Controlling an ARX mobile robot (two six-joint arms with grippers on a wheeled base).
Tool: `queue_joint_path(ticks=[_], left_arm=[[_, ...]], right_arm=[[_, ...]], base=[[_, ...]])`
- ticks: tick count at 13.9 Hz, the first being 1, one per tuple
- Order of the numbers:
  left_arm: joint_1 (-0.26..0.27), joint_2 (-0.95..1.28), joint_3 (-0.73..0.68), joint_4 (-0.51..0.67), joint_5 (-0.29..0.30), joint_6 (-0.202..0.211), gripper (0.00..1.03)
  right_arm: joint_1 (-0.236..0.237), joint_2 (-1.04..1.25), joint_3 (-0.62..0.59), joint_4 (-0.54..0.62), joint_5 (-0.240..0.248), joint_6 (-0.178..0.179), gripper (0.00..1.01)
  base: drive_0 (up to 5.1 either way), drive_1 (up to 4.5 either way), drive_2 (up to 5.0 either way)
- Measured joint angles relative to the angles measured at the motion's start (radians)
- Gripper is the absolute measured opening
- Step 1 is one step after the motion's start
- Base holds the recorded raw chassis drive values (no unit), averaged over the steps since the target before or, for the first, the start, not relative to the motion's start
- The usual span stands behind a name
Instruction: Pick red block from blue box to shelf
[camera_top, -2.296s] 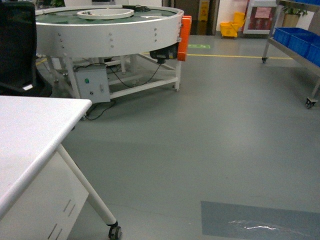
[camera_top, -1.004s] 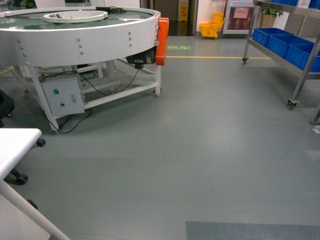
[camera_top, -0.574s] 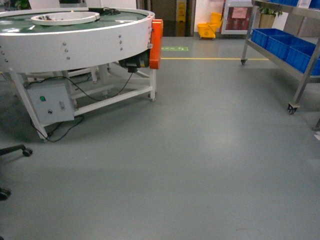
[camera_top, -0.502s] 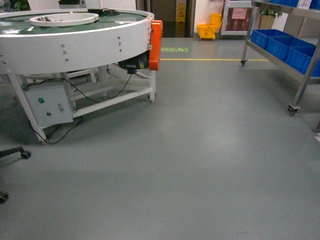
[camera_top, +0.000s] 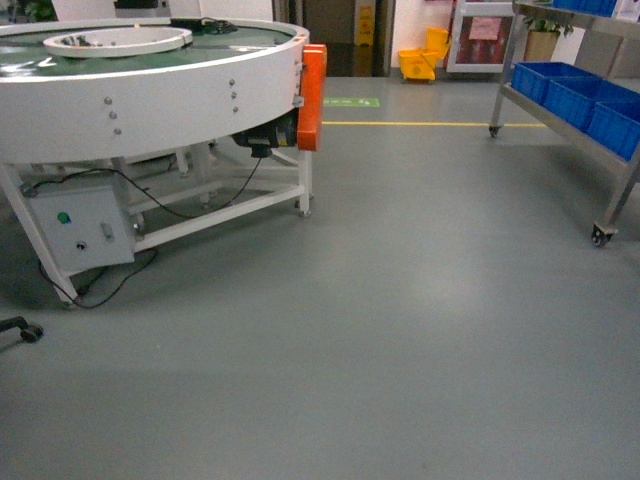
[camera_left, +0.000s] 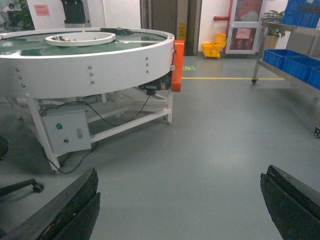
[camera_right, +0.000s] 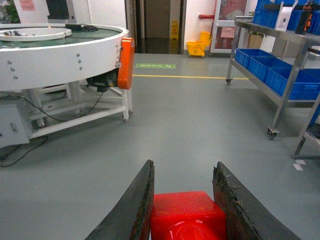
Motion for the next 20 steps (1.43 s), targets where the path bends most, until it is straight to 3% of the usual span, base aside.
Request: queue_joint_path(ticks=[20], left_arm=[[0.0, 0.0, 0.0, -0.002, 0.001, 0.0, 0.98]], right_arm=[[0.0, 0.0, 0.0, -0.01, 0.001, 0.0, 0.28]], base=[[0.3, 4.2, -4.3]])
